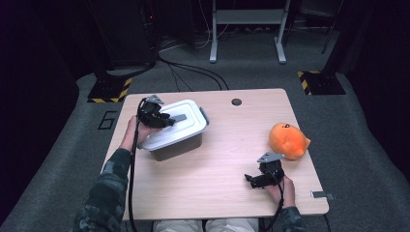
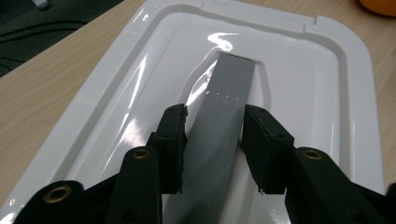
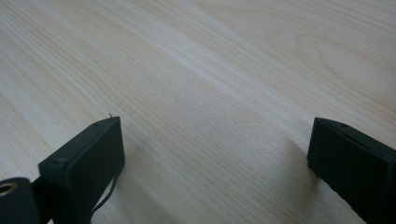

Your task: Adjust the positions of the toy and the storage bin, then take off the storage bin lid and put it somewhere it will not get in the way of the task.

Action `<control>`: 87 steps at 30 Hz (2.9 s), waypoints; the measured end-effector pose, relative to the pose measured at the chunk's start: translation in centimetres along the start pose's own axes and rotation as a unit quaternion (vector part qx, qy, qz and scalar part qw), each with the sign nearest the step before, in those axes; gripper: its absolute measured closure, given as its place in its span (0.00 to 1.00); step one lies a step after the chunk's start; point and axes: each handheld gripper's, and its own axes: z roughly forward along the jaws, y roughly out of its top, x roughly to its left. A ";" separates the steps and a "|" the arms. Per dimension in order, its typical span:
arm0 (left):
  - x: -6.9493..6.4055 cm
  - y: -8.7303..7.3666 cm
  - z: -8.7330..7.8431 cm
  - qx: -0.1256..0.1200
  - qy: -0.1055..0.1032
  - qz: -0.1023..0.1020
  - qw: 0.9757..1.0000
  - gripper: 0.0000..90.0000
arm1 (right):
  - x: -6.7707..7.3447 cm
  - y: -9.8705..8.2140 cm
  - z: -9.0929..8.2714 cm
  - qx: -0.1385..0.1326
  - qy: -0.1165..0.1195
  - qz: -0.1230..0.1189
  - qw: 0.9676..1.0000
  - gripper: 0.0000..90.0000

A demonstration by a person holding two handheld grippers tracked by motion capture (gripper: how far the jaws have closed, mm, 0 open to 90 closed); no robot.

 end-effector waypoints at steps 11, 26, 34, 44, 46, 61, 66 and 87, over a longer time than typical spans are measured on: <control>-2.2 1.0 0.9 0.004 -0.016 0.016 1.000 0.74 | 0.0 0.0 0.0 -0.002 0.000 -0.001 1.000 0.04; -5.1 2.5 2.5 0.001 -0.036 0.025 0.999 0.74 | -0.1 0.0 0.0 -0.001 -0.001 -0.001 1.000 0.05; -6.4 3.2 3.1 0.003 -0.042 0.038 0.998 0.74 | -0.1 0.0 0.0 -0.002 -0.001 0.002 1.000 0.05; -7.6 3.8 3.6 0.007 -0.047 0.042 0.998 0.74 | 0.0 0.0 -0.1 -0.003 0.001 0.006 1.000 0.06; -7.8 3.8 3.7 0.005 -0.049 0.044 0.998 0.74 | -0.1 0.0 -0.1 -0.002 0.000 0.006 1.000 0.06; -10.3 4.6 4.6 0.004 -0.074 0.065 0.995 0.74 | -0.1 0.0 -0.1 -0.003 -0.002 0.004 1.000 0.07; -10.4 4.9 4.8 0.001 -0.079 0.063 0.995 0.74 | -0.1 0.0 -0.1 -0.003 -0.001 0.004 1.000 0.07; -11.3 5.1 5.0 -0.001 -0.076 0.071 0.995 0.74 | -0.1 0.0 -0.1 -0.005 -0.004 0.005 1.000 0.07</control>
